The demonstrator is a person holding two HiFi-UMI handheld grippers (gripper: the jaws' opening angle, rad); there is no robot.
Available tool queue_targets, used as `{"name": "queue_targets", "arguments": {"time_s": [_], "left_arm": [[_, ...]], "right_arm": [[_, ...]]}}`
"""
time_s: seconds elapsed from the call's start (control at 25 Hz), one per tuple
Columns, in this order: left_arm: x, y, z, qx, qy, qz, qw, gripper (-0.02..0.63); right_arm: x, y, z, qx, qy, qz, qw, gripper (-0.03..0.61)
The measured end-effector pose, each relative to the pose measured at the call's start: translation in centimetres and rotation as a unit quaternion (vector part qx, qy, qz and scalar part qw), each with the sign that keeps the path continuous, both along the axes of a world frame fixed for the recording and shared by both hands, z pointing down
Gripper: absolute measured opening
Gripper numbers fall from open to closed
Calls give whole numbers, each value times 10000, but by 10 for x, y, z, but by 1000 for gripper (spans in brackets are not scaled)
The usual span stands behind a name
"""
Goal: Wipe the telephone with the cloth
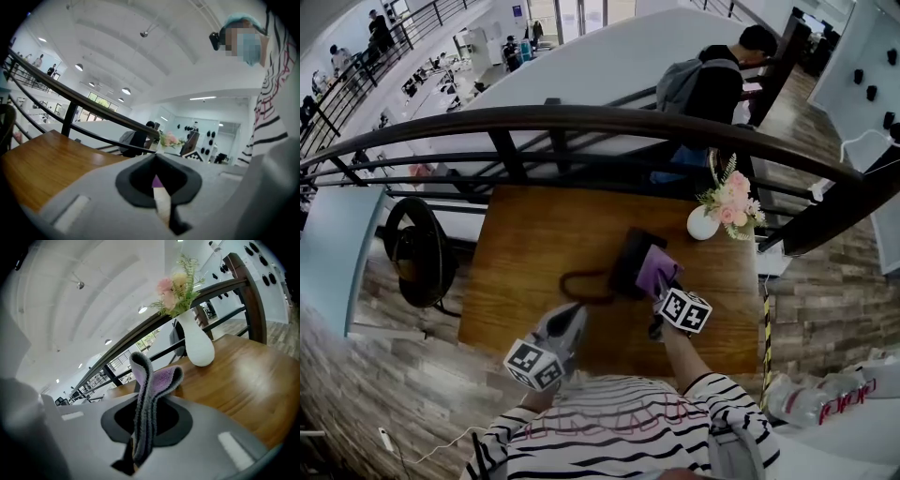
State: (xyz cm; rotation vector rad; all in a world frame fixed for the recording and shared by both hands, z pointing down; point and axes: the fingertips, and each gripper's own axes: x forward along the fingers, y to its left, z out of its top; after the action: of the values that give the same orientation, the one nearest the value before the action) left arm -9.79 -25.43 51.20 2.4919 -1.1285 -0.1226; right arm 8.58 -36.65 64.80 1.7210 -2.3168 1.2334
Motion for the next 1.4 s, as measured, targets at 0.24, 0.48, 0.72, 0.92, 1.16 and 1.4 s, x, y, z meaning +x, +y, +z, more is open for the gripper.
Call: {"name": "queue_targets", "arguments": {"time_s": [0.24,0.48,0.72,0.92,1.16,1.4], "left_arm": [[-26,9,1,-4,8,-425,9991,0],[-53,23,1,-50,-25,-906,9959,0],[-67,32,0,-101,-54,-1098,9939,0],[-63,29,-1,-79,-41,-948,9955,0],[-43,20,-1,-50,-25,-563,9984,0],[-17,13,0,-41,-16,-143,9999,0]], "right_arm": [[-65,-9,-10,164,-189,-749,9969,35],[-118,-11,-1,85,-217,-1266,9917,35],[-125,-5,23,-184,18,-1297,9914,35],[-97,3,34,-321,141,-1043,9939,35],[-48,16,43,-417,283,-576,9971,35],[-6,29,46,-455,262,-121,9985,35]]}}
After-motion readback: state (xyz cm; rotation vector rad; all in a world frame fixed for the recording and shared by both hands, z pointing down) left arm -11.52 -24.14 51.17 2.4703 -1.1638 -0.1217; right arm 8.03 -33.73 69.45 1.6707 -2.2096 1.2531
